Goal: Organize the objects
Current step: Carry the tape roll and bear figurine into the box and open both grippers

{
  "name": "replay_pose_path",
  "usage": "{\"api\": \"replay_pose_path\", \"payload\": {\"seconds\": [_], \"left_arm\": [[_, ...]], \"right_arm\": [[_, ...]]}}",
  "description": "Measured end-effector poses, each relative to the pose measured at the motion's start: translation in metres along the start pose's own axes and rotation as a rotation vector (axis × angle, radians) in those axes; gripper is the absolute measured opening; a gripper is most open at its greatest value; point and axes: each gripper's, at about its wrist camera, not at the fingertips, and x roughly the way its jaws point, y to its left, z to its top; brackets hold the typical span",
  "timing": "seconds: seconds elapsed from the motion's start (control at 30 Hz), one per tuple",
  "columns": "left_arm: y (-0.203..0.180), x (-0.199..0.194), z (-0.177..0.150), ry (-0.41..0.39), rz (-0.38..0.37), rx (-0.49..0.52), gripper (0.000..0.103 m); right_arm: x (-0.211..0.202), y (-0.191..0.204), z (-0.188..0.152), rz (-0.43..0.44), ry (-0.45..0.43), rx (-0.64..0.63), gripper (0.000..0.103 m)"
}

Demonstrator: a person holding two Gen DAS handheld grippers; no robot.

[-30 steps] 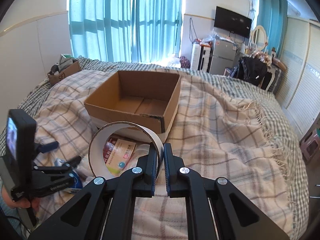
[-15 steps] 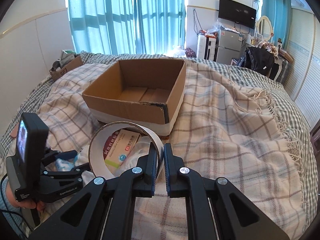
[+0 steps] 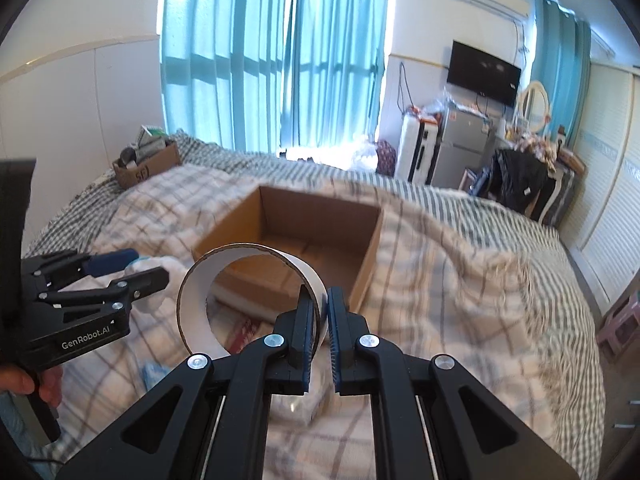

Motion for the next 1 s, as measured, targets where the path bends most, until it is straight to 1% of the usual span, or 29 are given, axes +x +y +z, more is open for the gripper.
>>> {"api": "replay_pose_path", "payload": {"seconds": [0.07, 0.13, 0.3, 0.43, 0.53, 0.63, 0.73, 0.87, 1.0], "left_arm": [[-0.002, -0.002, 0.013, -0.017, -0.022, -0.001, 0.047], [-0.003, 0.001, 0.030, -0.041, -0.027, -0.001, 0.047], [-0.004, 0.015, 0.062, -0.074, -0.022, 0.011, 0.047], [-0.001, 0.039, 0.082, -0.086, 0.012, 0.036, 0.047], [-0.001, 0.063, 0.092, -0.080, 0.037, 0.057, 0.047], [0.003, 0.091, 0.094, -0.053, 0.047, 0.071, 0.047], [0.006, 0.115, 0.088, -0.024, 0.055, 0.089, 0.047], [0.010, 0.143, 0.076, 0.025, 0.055, 0.090, 0.047], [0.011, 0.160, 0.066, 0.065, 0.042, 0.093, 0.047]], "right_arm": [[0.003, 0.002, 0.014, 0.003, -0.012, -0.009, 0.007], [0.009, 0.002, 0.029, -0.004, -0.025, -0.019, 0.007], [0.029, -0.007, 0.063, -0.026, -0.050, -0.027, 0.007], [0.055, -0.018, 0.086, -0.037, -0.048, -0.029, 0.007], [0.085, -0.026, 0.100, -0.044, -0.030, -0.030, 0.007], [0.117, -0.029, 0.108, -0.044, -0.002, -0.039, 0.007], [0.148, -0.031, 0.108, -0.039, 0.026, -0.045, 0.007], [0.182, -0.036, 0.097, -0.022, 0.067, -0.033, 0.007], [0.201, -0.042, 0.083, -0.001, 0.104, -0.012, 0.007]]}}
